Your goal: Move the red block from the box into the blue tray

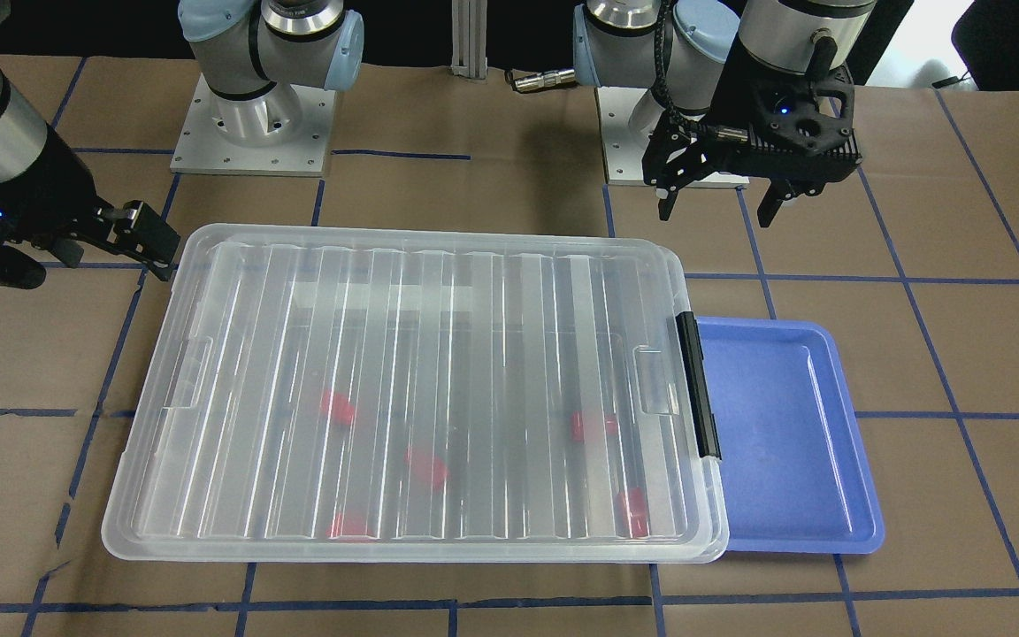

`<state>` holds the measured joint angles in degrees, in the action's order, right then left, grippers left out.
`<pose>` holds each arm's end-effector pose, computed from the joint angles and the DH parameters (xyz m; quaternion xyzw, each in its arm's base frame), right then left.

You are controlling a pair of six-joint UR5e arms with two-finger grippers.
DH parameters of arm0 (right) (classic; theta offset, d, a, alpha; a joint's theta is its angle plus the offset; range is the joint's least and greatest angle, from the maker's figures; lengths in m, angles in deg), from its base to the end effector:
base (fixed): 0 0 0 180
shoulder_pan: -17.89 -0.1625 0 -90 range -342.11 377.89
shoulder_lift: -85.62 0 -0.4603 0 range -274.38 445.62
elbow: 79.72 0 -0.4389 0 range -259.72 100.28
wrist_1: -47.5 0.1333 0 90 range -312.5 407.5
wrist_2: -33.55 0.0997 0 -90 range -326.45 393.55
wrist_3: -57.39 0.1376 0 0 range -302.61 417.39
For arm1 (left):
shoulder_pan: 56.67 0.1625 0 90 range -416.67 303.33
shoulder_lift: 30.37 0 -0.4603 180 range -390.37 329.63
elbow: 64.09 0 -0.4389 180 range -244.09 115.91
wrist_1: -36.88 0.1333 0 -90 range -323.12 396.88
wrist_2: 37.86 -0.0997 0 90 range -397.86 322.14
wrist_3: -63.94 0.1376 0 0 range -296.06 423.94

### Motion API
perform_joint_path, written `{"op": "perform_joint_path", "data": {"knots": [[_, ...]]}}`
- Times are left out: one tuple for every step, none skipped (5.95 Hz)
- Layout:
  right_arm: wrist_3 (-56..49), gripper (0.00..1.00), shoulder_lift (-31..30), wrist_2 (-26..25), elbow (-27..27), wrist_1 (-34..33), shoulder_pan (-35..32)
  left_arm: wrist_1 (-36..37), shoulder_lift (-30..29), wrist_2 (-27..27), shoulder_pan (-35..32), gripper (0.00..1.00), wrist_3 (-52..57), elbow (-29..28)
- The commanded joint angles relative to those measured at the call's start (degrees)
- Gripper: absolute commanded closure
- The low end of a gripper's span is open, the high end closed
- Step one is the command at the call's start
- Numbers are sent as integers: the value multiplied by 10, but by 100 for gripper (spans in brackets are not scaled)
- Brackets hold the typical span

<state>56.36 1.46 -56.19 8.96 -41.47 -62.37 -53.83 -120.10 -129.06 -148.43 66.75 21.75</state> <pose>0.0355 -0.5847 0.4392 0.0760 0.9959 0.0480 0.0068 -0.1471 -0.5396 0.5259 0.0395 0.9986 -0.0324 0.0108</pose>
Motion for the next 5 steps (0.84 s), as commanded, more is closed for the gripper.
{"op": "perform_joint_path", "data": {"knots": [[-5,0,15,-1,54,-59,5,0,1,1,0,1,0,0],[-6,0,15,-3,82,-84,7,0,0,1,0,1,0,0],[-14,0,16,-3,103,-106,12,0,1,1,0,1,0,0],[-23,0,15,-4,119,-124,14,0,1,1,0,1,0,0],[-25,0,16,-4,126,-132,18,0,1,1,0,1,0,0]]}}
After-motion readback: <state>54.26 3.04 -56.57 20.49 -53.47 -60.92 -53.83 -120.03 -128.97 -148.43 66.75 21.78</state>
